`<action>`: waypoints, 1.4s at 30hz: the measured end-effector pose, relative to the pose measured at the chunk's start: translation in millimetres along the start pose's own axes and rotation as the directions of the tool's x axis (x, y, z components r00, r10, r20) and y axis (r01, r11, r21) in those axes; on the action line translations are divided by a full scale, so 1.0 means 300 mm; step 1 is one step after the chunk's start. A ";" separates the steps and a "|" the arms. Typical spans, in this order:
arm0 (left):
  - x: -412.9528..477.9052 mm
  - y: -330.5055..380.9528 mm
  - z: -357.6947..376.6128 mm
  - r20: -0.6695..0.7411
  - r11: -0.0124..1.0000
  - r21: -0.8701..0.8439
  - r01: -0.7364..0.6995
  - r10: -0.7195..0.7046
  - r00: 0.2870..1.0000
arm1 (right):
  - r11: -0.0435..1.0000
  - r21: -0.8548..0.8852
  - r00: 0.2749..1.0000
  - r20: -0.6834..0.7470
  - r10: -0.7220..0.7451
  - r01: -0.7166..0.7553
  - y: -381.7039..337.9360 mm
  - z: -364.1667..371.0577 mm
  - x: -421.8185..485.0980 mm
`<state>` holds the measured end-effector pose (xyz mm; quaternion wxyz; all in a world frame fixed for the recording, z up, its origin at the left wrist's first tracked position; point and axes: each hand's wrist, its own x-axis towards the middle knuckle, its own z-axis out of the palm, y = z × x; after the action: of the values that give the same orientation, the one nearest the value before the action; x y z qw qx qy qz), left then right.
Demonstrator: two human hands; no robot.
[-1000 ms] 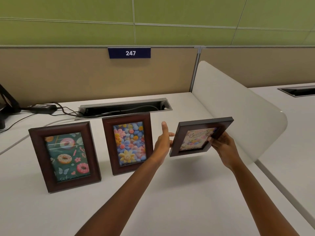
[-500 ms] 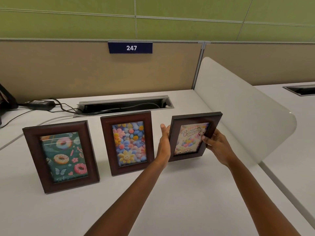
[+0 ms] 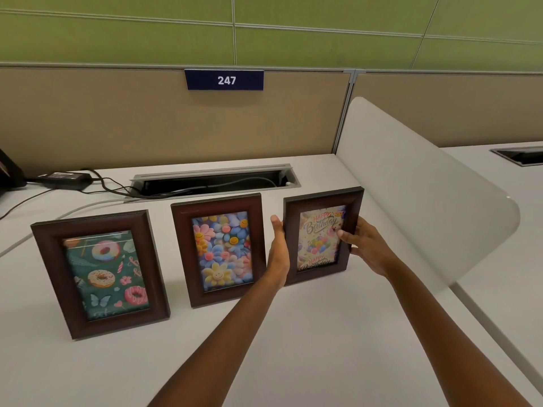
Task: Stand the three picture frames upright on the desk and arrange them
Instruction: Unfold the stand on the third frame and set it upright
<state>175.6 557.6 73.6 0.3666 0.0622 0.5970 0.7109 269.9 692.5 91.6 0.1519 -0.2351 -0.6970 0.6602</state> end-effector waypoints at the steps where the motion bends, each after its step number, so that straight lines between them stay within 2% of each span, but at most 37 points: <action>1: 0.022 -0.018 -0.004 -0.001 1.000 0.006 0.009 -0.009 1.000 | 1.000 -0.008 1.000 0.007 0.003 -0.003 -0.005 0.003 -0.001; 7: 0.016 -0.011 -0.003 -0.019 0.999 -0.005 0.047 -0.048 0.999 | 0.999 -0.033 1.000 -0.010 0.020 -0.021 -0.018 0.018 -0.010; 11: 0.139 -0.125 -0.015 -0.019 0.997 0.015 0.069 -0.069 0.997 | 0.998 -0.039 0.998 -0.036 0.047 -0.049 -0.017 0.023 -0.010; 14: 0.131 -0.111 -0.019 -0.016 0.995 0.035 0.089 -0.089 0.996 | 0.997 -0.051 0.998 -0.042 0.056 -0.059 -0.018 0.027 -0.010; 18: -0.020 -0.022 0.004 -0.087 0.993 0.115 0.025 -0.015 0.996 | 0.993 -0.113 0.996 -0.087 0.029 -0.039 -0.001 0.032 -0.013; 21: -0.068 -0.007 0.020 -0.109 0.978 0.205 -0.050 0.074 0.991 | 0.978 -0.204 0.985 -0.171 -0.003 -0.033 0.022 0.032 -0.021; 27: -0.127 -0.022 0.030 -0.128 0.867 0.473 -0.159 0.245 0.961 | 0.933 -0.361 0.927 -0.352 -0.130 -0.006 0.036 0.063 -0.085; 30: -0.171 -0.029 0.040 -0.079 0.828 0.519 -0.213 0.295 0.952 | 0.910 -0.414 0.887 -0.417 -0.197 0.007 0.029 0.092 -0.118; 35: -0.271 -0.040 0.042 0.034 0.755 0.570 -0.326 0.374 0.927 | 0.874 -0.478 0.837 -0.439 -0.326 0.089 0.013 0.160 -0.167; 40: -0.311 -0.045 -0.022 0.171 0.595 0.594 -0.542 0.565 0.807 | 0.871 -0.449 0.800 -0.438 -0.410 0.200 -0.019 0.278 -0.196; 42: -0.324 -0.035 -0.064 0.193 0.518 0.627 -0.582 0.621 0.760 | 0.865 -0.439 0.793 -0.424 -0.437 0.242 -0.031 0.334 -0.211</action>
<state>240.5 484.7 92.8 0.0352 0.3686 0.7565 0.5391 269.9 573.7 98.7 0.4027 -0.2938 -0.7718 0.3948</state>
